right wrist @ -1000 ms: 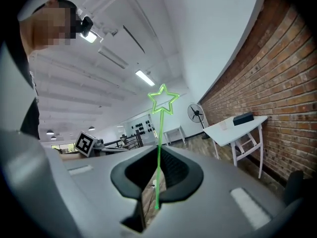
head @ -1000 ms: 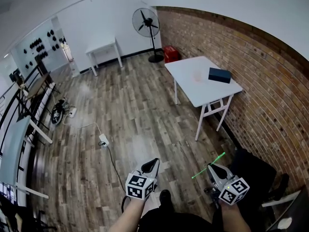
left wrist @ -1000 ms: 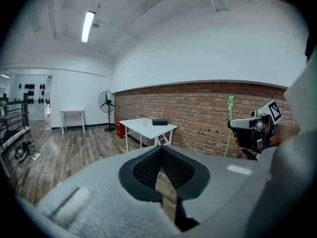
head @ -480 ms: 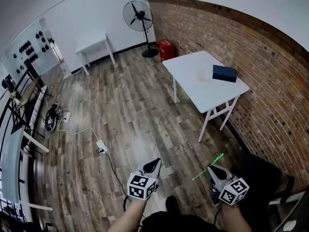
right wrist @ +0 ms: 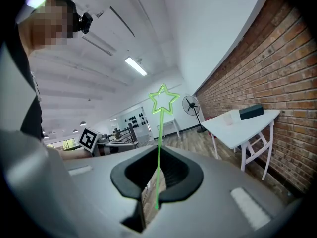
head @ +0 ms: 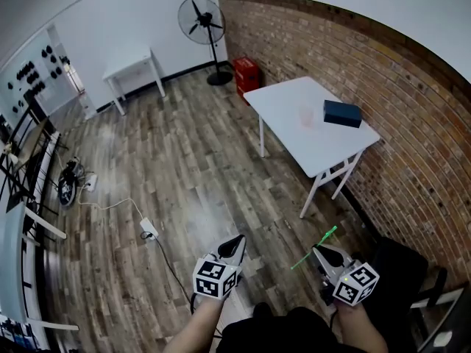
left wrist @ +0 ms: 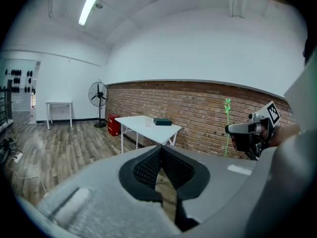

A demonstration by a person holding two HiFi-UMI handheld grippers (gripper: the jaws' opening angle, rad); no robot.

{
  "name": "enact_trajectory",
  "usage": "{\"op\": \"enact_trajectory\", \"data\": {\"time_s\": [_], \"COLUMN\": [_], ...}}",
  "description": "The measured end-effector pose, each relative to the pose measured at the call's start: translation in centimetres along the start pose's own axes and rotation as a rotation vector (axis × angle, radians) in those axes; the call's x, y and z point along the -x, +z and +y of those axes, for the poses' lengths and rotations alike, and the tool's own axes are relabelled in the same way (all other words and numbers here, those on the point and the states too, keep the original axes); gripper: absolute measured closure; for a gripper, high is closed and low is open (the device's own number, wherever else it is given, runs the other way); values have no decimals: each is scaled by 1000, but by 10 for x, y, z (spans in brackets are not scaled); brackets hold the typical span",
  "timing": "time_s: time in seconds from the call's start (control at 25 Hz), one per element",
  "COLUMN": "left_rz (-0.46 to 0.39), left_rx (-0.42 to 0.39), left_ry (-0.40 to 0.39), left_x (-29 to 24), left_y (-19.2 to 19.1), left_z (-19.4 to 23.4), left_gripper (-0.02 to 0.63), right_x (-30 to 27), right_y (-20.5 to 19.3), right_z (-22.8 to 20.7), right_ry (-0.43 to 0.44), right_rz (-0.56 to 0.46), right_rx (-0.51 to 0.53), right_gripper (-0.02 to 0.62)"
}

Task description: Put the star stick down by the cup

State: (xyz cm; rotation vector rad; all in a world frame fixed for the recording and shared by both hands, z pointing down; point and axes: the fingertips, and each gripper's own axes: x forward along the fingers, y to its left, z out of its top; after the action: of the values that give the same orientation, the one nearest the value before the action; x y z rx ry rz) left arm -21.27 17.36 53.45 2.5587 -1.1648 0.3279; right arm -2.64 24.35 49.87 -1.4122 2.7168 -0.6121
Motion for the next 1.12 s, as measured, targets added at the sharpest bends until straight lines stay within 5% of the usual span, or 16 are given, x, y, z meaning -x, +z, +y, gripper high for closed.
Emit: {"op": "enact_trajectory", "data": {"time_s": [0.36, 1.12], "left_rz": [3, 69], "left_rx": [-1, -50], "left_ry": [-34, -20], "left_x": [-44, -268], "left_y": [17, 99], "left_z": [14, 54], "left_gripper": [600, 600], "right_x": [-18, -105], "right_y": [17, 83], "right_z": [-36, -247], "right_ry": [-35, -62], "right_rz": [-16, -18], "right_rx": [-15, -107], "right_gripper": [580, 578]}}
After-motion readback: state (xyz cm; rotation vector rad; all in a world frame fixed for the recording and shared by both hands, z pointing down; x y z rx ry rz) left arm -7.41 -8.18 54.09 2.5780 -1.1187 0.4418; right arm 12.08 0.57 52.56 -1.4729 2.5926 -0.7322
